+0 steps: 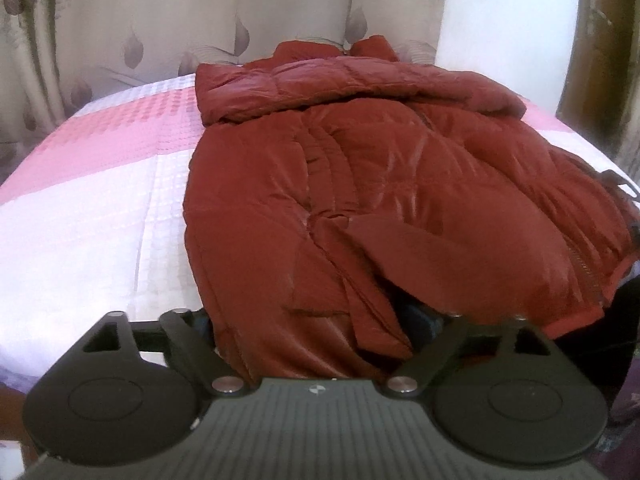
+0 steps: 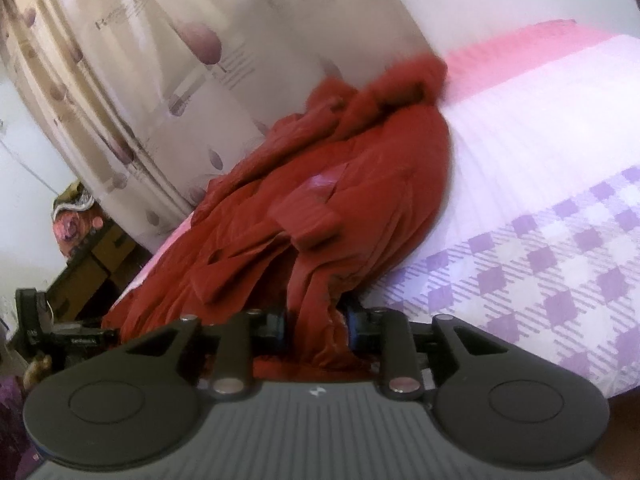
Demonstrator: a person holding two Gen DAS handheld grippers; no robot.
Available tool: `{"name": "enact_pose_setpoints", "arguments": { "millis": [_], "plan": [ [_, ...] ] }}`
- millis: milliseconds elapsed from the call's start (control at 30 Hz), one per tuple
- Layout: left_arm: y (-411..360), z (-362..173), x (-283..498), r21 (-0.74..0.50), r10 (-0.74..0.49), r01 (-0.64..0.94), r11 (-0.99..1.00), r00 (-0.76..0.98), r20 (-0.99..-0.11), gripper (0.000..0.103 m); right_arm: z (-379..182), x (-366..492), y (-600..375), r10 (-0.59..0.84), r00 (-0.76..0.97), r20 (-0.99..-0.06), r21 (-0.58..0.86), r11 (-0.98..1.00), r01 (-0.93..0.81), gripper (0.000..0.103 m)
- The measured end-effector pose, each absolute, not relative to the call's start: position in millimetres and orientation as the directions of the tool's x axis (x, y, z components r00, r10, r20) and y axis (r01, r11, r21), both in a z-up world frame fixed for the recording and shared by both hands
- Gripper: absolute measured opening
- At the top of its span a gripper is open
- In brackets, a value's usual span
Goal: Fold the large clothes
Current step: 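Hold the folded jacket down with both grippers and smooth it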
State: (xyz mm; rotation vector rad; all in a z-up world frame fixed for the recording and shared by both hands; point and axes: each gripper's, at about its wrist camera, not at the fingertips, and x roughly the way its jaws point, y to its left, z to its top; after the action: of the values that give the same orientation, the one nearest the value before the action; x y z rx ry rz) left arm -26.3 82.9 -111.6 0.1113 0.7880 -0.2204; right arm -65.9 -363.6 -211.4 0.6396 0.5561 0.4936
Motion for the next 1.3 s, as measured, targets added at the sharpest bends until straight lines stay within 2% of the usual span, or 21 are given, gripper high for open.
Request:
{"name": "enact_pose_setpoints", "arguments": {
  "millis": [100,133,200,233,300,400,533,567,667,733,767,800,900,1000,1067,1300],
  "plan": [
    [82.8,-112.9,-26.5,0.025,-0.146,0.231,0.973,0.691,-0.708,0.094,-211.7,-66.5,-362.2,0.579,0.748,-0.323,0.668,0.7,-0.253,0.027],
    [83.3,-113.3,-26.3,0.02,-0.154,0.236,0.972,0.693,-0.705,0.092,-211.2,-66.2,-361.3,0.578,0.749,-0.325,0.665,0.702,-0.253,0.027],
    [87.7,-113.6,-26.0,-0.034,-0.208,0.259,0.965,0.684,-0.699,0.071,-209.7,-65.2,-359.0,0.575,0.748,-0.332,0.654,0.712,-0.256,0.027],
    [89.1,-111.8,-26.2,-0.048,-0.223,0.264,0.963,0.684,-0.694,0.065,-209.1,-64.5,-358.6,0.574,0.747,-0.335,0.65,0.715,-0.257,0.026],
    [91.9,-108.2,-25.7,-0.067,-0.246,0.278,0.958,0.682,-0.689,0.047,-206.4,-65.1,-355.8,0.567,0.747,-0.348,0.631,0.73,-0.261,0.021],
    [100.9,-104.0,-25.2,-0.12,-0.278,0.271,0.955,0.679,-0.68,0.038,-202.5,-68.4,-355.1,0.569,0.749,-0.338,0.63,0.728,-0.269,0.017],
    [119.0,-106.1,-23.0,-0.237,-0.345,0.251,0.939,0.652,-0.675,0.041,-204.8,-68.8,-364.8,0.59,0.747,-0.307,0.673,0.689,-0.268,0.016],
    [121.1,-106.7,-22.7,-0.25,-0.356,0.254,0.934,0.646,-0.675,0.046,-206.1,-67.4,-364.5,0.594,0.742,-0.312,0.673,0.689,-0.268,0.016],
    [124.7,-110.0,-21.6,-0.271,-0.371,0.254,0.929,0.634,-0.679,0.086,-212.7,-65.1,-366.9,0.609,0.73,-0.31,0.704,0.663,-0.255,0.022],
    [125.4,-111.2,-20.4,-0.304,-0.395,0.254,0.918,0.631,-0.668,0.088,-220.5,-63.7,-370.4,0.626,0.721,-0.296,0.747,0.623,-0.234,0.027],
    [124.4,-112.1,-18.7,-0.316,-0.402,0.25,0.915,0.623,-0.671,0.082,-223.2,-64.6,-371.4,0.627,0.727,-0.282,0.756,0.611,-0.234,0.027],
    [123.4,-112.6,-17.0,-0.329,-0.409,0.246,0.912,0.617,-0.672,0.065,-224.3,-65.0,-371.2,0.625,0.73,-0.276,0.76,0.607,-0.233,0.027],
    [125.4,-111.7,-11.9,-0.367,-0.415,0.212,0.906,0.618,-0.667,0.032,-222.0,-63.4,-367.1,0.618,0.734,-0.281,0.747,0.621,-0.237,0.027],
    [139.0,-114.3,-10.2,-0.469,-0.468,0.177,0.865,0.621,-0.629,0.021,-218.1,-64.6,-362.2,0.599,0.744,-0.296,0.725,0.648,-0.234,0.018],
    [141.7,-113.6,-13.2,-0.486,-0.478,0.179,0.856,0.634,-0.608,0.019,-215.6,-67.5,-360.5,0.589,0.754,-0.291,0.714,0.658,-0.239,0.014],
    [146.4,-113.1,-23.3,-0.493,-0.483,0.186,0.85,0.651,-0.586,0.017,-211.0,-82.0,-365.8,0.609,0.753,-0.25,0.735,0.626,-0.262,0.012]
  ]
}}
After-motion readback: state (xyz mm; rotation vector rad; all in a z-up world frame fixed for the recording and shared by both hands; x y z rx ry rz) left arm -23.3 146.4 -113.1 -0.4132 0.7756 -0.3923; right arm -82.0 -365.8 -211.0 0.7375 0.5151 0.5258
